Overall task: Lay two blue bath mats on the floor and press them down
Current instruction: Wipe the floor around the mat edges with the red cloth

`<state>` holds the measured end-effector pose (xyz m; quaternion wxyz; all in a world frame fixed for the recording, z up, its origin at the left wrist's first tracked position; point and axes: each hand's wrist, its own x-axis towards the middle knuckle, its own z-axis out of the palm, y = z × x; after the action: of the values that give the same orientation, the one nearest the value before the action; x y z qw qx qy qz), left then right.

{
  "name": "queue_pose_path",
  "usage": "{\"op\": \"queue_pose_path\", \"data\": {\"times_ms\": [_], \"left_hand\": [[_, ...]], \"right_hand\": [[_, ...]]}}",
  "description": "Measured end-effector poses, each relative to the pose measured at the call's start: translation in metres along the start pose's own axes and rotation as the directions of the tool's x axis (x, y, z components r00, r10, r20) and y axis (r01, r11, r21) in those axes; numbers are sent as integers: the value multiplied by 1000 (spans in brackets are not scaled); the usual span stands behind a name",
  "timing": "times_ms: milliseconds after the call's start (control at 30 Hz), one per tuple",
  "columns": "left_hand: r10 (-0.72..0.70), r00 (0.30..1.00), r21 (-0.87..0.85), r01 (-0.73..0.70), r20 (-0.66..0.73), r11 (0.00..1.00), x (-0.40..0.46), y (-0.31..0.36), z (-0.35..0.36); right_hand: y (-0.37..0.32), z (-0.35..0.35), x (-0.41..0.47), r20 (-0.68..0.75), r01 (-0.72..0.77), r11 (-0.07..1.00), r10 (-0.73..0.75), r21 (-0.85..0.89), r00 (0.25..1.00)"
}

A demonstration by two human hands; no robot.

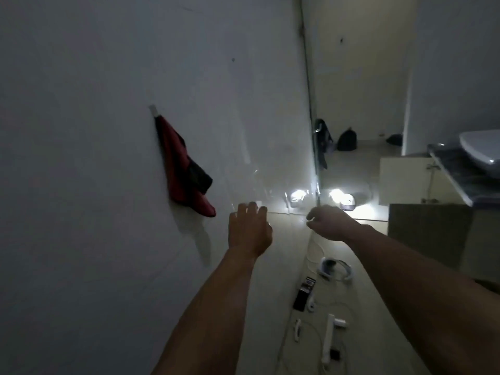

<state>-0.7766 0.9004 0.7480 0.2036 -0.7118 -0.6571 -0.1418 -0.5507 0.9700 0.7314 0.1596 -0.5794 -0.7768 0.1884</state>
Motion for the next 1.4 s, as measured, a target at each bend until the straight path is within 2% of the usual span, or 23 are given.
{"op": "queue_pose_path", "data": {"times_ms": [100, 200, 333, 433, 500, 567, 633, 700, 767, 833, 967, 1033, 1100, 1133, 1200, 1300, 1400], "left_hand": [[-141, 976, 183, 171, -166, 968, 8, -69, -54], [-218, 938, 277, 292, -269, 915, 15, -118, -94], [-258, 904, 293, 363, -340, 885, 29, -153, -108], [-275, 879, 261, 392, -390, 882, 48, -160, -104], [-285, 856, 231, 411, -432, 882, 60, -161, -99], [-299, 827, 144, 408, -475, 901, 66, -157, -97], [-384, 771, -114, 382, -508, 917, 72, -149, -104], [-546, 676, -421, 363, -494, 831, 82, -139, -120], [-656, 577, -625, 294, -487, 723, 98, -131, -144], [-722, 540, -766, 203, -432, 610, 116, -122, -170], [-792, 583, -939, 134, -183, 316, 145, -93, -199], [-742, 664, -963, 134, -87, 233, 156, -74, -196], [-659, 752, -968, 148, -24, 205, 164, -51, -186], [-603, 798, -969, 158, 11, 191, 166, -34, -180], [-476, 878, -966, 168, 57, 194, 167, 1, -165], [-342, 932, -962, 194, 120, 192, 167, 53, -140], [-222, 960, -959, 213, 170, 187, 164, 106, -120]], "right_hand": [[-88, -20, 37, -15, 190, 981, -190, 33, 982], [-158, -33, 59, -41, 299, 944, -296, 137, 954], [-228, -30, 87, -78, 355, 875, -350, 330, 934], [-268, -17, 102, -94, 364, 782, -369, 505, 925], [-285, -7, 112, -65, 359, 778, -383, 516, 922], [-291, 0, 119, -114, 376, 797, -368, 473, 923], [-294, -5, 125, -223, 392, 768, -322, 507, 920], [-295, -22, 127, -344, 425, 710, -267, 561, 900], [-296, -52, 123, -463, 473, 664, -210, 579, 861], [-294, -84, 120, -532, 520, 625, -191, 582, 825], [-271, -130, 109, -591, 553, 591, -155, 587, 792], [-243, -143, 104, -524, 490, 530, -97, 692, 846], [-208, -147, 95, -287, 286, 407, -61, 867, 956], [-185, -147, 87, -162, 169, 372, -52, 913, 985], [-134, -140, 74, -20, 29, 389, -28, 921, 999], [-47, -129, 43, -23, 3, 395, 46, 918, 999], [35, -124, -6, -131, 10, 372, 300, 928, 945]]}}
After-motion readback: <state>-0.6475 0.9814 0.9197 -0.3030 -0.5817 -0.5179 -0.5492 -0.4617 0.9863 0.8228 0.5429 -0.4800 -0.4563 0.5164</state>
